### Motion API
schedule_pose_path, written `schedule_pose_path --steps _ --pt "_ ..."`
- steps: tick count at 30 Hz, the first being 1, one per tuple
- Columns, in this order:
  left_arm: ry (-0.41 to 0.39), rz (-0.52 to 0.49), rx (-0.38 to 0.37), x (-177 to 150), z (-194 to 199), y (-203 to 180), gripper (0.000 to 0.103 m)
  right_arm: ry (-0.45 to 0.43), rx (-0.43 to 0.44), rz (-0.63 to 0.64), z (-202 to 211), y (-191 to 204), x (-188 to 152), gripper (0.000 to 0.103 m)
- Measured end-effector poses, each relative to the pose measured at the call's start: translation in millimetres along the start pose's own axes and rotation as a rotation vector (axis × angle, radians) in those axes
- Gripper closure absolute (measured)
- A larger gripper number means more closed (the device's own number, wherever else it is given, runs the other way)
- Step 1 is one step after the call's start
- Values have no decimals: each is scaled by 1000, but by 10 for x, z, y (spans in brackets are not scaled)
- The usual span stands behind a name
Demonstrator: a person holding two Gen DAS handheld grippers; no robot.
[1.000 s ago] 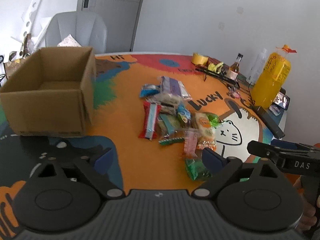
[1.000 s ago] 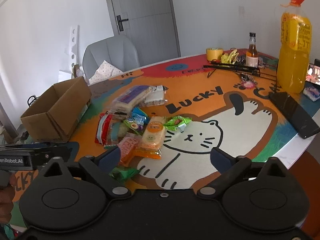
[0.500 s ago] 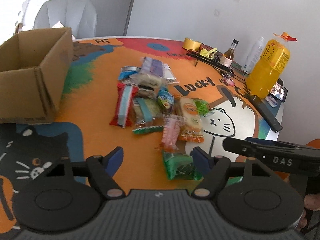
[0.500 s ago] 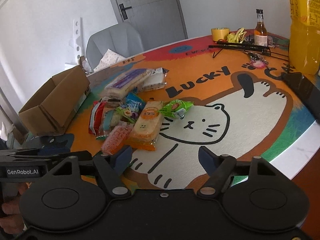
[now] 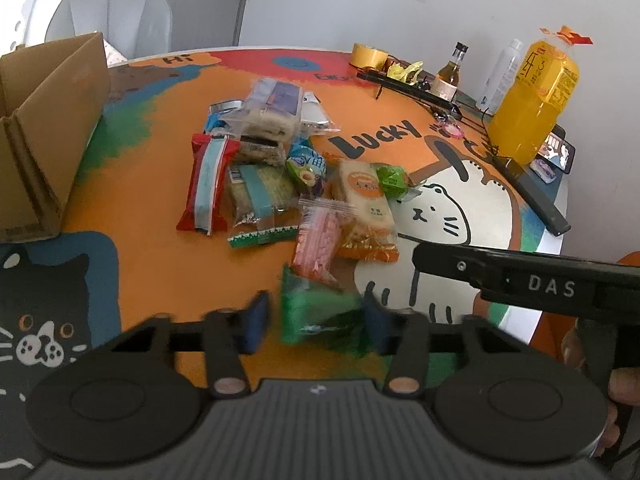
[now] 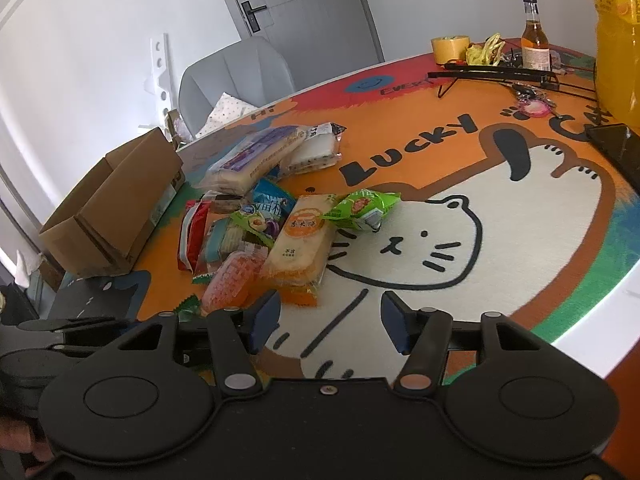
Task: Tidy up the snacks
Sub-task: 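Grasp the green candy pack with the left gripper while the right gripper approaches the bread pastry, then lift the green pack with the left gripper while the right gripper grasps the bread pastry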
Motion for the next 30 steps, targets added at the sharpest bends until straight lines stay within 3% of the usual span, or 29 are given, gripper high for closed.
schedule_pose_path --steps 22,30 --pt "-49 40 28 250 153 429 65 15 -23 -31 -452 164 211 44" --pt "-59 49 42 352 191 569 65 -1 -77 -33 -572 166 317 26"
Point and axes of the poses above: each gripper's, at about its wrist camera, not at the fingertips, and z roughly against the way its jaws point, y to its left, x to its top, the point moved 10 cm from there along -z, roughly the way its jaws point, and after that the axes turned 3 degrees about x, right-handed, at the moved point
